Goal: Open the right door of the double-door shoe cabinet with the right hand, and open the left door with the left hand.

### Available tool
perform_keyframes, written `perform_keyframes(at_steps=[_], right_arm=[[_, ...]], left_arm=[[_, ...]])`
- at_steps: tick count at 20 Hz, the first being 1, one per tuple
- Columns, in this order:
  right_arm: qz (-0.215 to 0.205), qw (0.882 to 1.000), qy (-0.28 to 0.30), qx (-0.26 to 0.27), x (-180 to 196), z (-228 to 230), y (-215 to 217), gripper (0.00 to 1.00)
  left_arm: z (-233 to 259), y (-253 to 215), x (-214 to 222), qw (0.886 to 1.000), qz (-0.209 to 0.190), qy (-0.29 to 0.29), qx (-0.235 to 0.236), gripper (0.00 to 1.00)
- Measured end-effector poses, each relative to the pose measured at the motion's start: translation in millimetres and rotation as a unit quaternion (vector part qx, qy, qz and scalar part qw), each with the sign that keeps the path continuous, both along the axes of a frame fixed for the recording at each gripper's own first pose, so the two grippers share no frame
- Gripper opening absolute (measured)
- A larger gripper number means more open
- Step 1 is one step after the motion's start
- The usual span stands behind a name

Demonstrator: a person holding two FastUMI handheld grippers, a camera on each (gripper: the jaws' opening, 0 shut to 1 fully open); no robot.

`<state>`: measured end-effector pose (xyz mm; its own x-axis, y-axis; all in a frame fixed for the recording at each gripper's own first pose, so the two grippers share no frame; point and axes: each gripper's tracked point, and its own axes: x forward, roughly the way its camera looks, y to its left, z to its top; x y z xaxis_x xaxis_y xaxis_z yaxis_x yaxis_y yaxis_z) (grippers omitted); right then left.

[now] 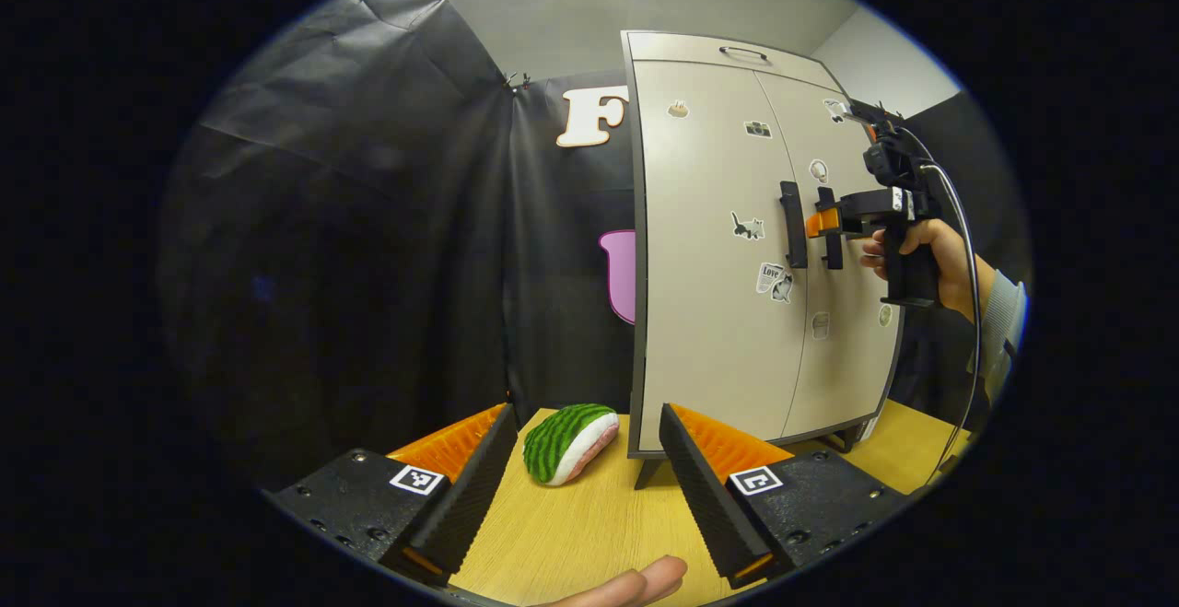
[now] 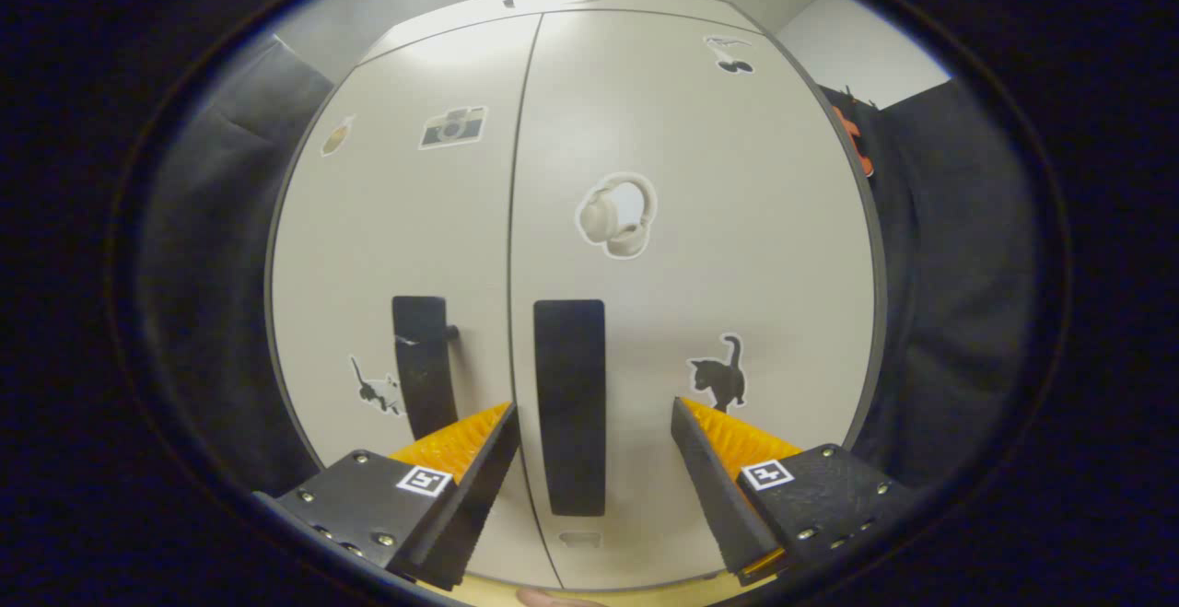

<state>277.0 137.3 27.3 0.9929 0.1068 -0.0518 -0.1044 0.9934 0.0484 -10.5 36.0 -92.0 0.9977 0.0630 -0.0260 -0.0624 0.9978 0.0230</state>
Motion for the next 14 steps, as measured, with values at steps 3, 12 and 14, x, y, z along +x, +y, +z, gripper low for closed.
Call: perform_keyframes(at_steps=[3, 12, 14], right_arm=[[-0.001, 1.000, 0.001, 0.006, -1, 3, -3, 0.83], [0.035, 0.999, 0.031, 0.001, -8, 0, 16, 0.12], [0.040, 0.999, 0.030, -0.004, -16, 3, 13, 0.12]], left_arm=[[0, -1, 1, 1.000, 0.000, 0.001, -0.002, 0.97], [10, -27, -9, 1.000, -0.017, 0.004, -0.001, 0.97], [13, -28, -12, 1.000, -0.014, 0.005, 0.002, 0.97]])
